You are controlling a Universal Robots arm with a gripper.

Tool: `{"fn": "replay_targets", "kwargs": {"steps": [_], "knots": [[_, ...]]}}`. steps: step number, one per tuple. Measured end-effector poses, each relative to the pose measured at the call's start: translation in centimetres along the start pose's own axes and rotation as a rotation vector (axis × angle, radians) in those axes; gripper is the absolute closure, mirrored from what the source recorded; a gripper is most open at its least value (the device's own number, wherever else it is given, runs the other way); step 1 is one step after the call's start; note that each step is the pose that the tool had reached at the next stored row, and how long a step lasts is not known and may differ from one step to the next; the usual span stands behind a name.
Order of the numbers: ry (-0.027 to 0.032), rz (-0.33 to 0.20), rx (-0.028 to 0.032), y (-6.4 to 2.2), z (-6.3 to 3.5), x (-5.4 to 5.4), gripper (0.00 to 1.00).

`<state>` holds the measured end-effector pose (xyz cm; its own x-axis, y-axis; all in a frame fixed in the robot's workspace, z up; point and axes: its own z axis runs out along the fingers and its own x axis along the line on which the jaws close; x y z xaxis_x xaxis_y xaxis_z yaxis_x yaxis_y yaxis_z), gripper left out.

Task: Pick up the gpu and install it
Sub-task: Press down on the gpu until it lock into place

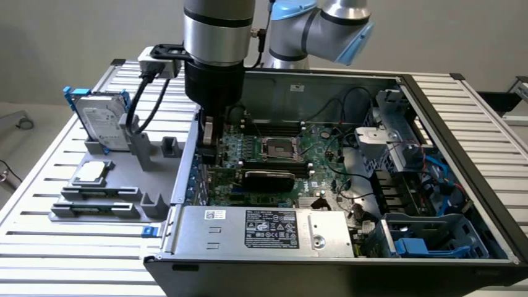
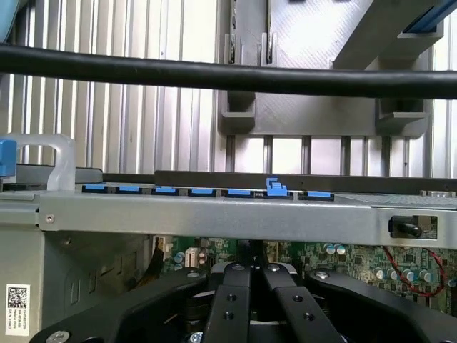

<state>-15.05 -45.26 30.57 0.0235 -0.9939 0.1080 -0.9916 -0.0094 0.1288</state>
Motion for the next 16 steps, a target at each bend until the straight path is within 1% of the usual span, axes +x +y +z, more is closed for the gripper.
{"fn": "replay_targets", "kwargs": {"steps": [16], "knots": [[0.0028, 0.001, -0.0005, 0.14, 0.13, -0.63, 0.89]]}}
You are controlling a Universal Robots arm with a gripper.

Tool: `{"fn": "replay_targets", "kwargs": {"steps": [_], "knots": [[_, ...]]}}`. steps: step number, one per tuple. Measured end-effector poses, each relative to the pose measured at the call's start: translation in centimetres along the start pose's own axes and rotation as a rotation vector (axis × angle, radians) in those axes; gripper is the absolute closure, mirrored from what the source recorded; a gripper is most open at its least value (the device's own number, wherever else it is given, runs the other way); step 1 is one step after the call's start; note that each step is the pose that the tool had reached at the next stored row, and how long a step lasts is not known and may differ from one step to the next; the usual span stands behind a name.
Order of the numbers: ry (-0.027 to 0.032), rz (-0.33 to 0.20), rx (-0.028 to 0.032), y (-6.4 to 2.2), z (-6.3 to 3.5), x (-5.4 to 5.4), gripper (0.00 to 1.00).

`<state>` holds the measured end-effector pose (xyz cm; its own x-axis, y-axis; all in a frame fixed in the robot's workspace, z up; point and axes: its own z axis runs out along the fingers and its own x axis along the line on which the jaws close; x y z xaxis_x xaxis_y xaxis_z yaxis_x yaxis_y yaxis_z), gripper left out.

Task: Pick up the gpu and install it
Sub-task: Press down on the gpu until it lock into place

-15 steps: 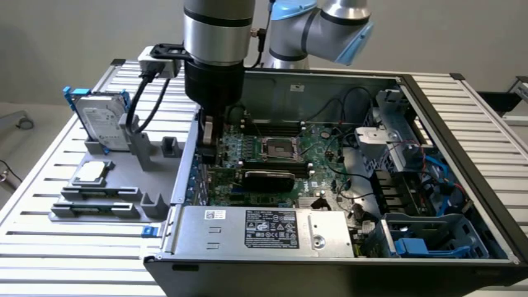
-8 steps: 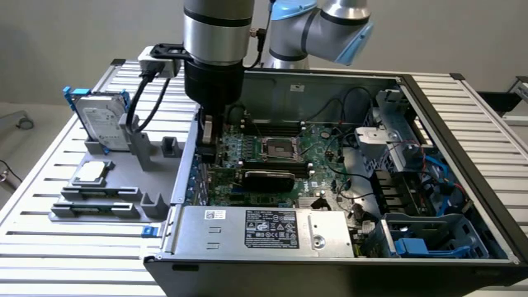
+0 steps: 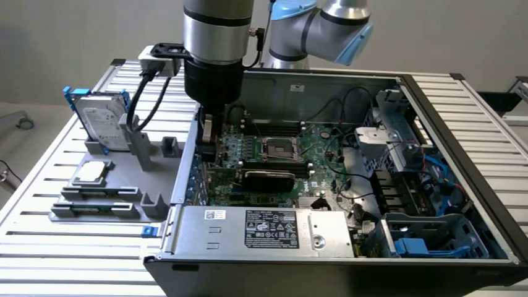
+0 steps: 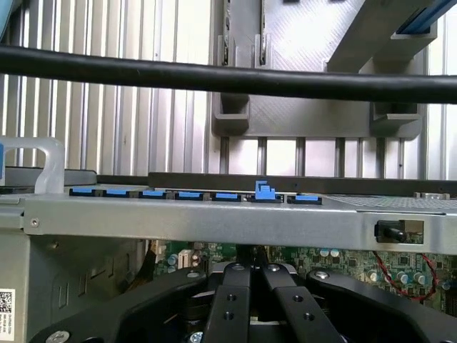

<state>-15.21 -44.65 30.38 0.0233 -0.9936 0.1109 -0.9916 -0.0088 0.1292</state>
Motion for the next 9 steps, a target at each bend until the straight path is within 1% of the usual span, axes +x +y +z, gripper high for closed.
{"fn": "replay_targets", "kwargs": {"steps": [3, 5, 7, 9], "knots": [[0.0024, 0.0, -0.0012, 0.03, -0.2, 0.13, 0.89], [0.0058, 0.001, -0.0014, 0.04, -0.25, 0.32, 0.89], [0.0107, 0.001, -0.0014, 0.05, -0.23, 0.48, 0.89], [0.0124, 0.002, -0.0015, 0.04, -0.19, 0.51, 0.89]]}}
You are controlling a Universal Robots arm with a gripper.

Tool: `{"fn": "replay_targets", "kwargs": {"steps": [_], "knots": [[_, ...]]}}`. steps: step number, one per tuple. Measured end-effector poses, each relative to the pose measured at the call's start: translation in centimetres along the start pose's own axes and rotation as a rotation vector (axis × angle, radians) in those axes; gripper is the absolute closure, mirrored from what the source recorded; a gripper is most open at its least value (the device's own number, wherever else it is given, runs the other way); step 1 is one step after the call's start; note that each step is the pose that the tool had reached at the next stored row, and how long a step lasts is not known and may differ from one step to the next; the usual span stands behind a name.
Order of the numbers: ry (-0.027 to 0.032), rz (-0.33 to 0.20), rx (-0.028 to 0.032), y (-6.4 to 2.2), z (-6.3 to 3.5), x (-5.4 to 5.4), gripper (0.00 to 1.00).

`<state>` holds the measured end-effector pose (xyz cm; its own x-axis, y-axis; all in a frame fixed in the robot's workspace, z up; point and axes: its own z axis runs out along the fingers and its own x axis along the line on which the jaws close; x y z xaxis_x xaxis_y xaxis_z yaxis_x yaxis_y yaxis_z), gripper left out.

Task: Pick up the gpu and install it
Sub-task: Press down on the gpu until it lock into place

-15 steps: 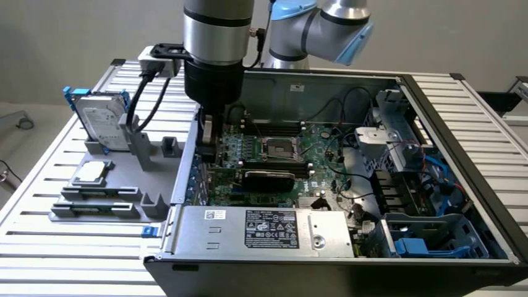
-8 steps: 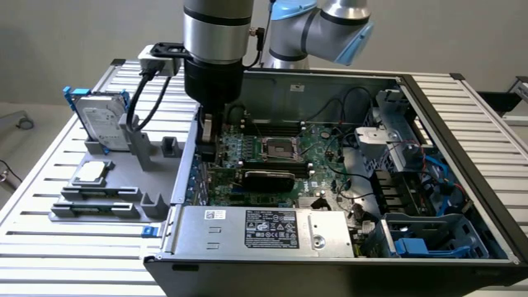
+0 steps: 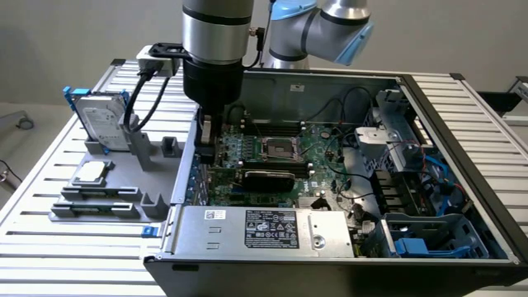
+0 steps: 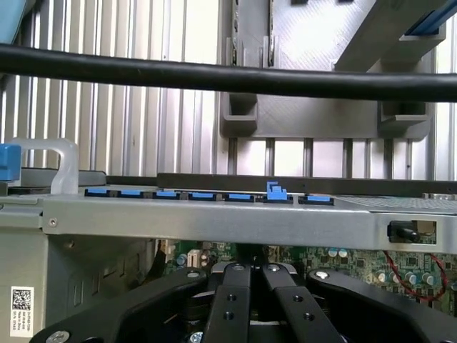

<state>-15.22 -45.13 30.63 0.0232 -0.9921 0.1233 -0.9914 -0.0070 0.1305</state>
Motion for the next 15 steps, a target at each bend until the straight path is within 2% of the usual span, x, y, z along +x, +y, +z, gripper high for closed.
{"fn": "replay_targets", "kwargs": {"steps": [7, 15], "knots": [[0.0015, 0.0, 0.007, -0.09, 0.59, -0.06, 0.89], [0.0005, 0.0, 0.0077, -0.1, 0.72, -0.14, 0.89]]}}
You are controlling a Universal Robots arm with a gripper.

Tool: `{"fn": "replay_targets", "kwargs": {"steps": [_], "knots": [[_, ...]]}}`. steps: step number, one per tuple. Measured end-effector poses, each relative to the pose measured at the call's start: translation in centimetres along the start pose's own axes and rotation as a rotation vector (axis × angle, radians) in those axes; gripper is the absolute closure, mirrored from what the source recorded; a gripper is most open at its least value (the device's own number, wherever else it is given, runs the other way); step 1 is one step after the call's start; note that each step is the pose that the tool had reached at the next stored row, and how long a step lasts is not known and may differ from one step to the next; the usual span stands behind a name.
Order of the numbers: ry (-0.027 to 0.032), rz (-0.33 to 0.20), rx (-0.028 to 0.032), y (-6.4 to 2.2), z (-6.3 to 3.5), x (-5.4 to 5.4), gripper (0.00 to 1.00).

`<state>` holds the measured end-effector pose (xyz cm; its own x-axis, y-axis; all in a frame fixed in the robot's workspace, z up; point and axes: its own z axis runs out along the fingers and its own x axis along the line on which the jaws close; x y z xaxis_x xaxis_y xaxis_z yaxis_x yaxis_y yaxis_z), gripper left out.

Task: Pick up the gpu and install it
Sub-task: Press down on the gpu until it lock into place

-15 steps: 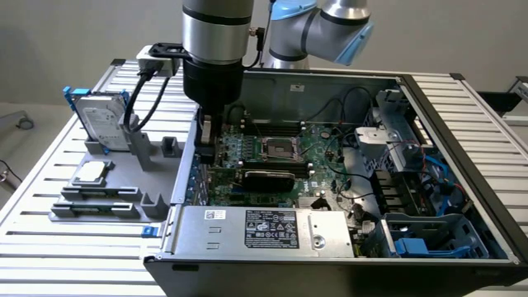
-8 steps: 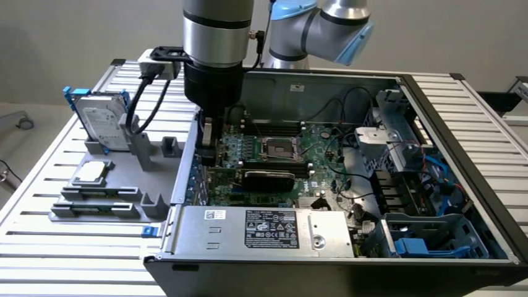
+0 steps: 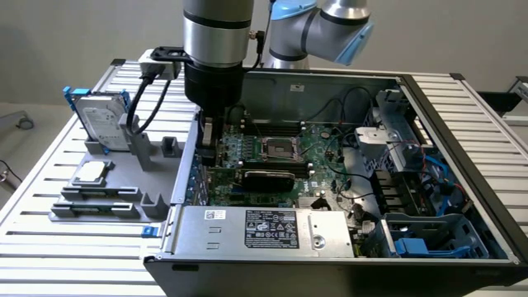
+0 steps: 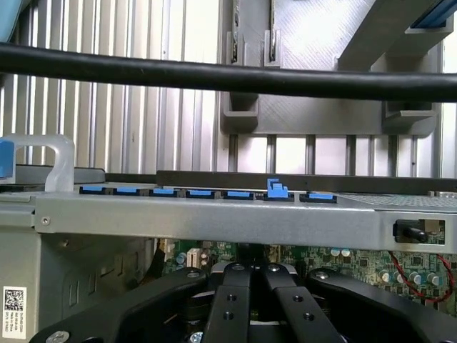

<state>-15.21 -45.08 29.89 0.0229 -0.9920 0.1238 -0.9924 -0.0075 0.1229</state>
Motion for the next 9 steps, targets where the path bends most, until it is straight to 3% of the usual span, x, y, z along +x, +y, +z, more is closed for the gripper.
{"fn": "replay_targets", "kwargs": {"steps": [9], "knots": [[-0.0001, 0.004, -0.0013, 0.03, -0.08, -0.23, 0.89]]}}
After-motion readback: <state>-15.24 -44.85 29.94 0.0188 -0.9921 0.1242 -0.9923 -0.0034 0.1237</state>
